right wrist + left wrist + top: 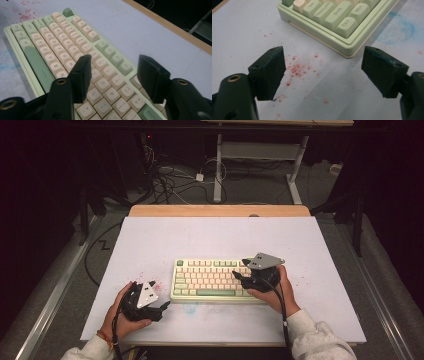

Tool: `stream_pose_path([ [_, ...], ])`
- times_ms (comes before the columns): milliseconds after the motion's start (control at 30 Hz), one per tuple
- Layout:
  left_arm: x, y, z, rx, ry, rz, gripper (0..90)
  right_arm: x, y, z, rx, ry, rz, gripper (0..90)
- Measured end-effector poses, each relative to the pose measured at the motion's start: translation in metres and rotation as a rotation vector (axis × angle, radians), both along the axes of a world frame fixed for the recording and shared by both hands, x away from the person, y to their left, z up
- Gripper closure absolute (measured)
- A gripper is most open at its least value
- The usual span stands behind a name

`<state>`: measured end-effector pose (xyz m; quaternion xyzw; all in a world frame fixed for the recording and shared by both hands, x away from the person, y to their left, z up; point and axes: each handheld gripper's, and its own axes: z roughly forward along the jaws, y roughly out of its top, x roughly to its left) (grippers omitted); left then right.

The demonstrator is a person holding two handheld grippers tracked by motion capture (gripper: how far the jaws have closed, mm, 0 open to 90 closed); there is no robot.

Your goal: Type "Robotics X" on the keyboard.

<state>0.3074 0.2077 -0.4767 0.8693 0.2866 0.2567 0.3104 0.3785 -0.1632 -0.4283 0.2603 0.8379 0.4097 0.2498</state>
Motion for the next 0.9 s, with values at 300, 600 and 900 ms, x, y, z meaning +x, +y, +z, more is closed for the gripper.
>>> stream_pose_path([
  [300,0.000,0.002,0.002,-0.040,0.007,0.022,19.3,-0.016,-0.009,0.005,0.042,-0.079,-0.046,25.2],
  [600,-0.001,0.004,0.006,-0.054,-0.008,0.032,20.8,-0.037,-0.029,0.006,0.034,-0.117,-0.087,24.3],
  [900,-0.004,0.005,0.015,-0.089,-0.022,0.024,23.1,-0.057,-0.054,-0.001,0.021,-0.140,-0.146,24.7],
])
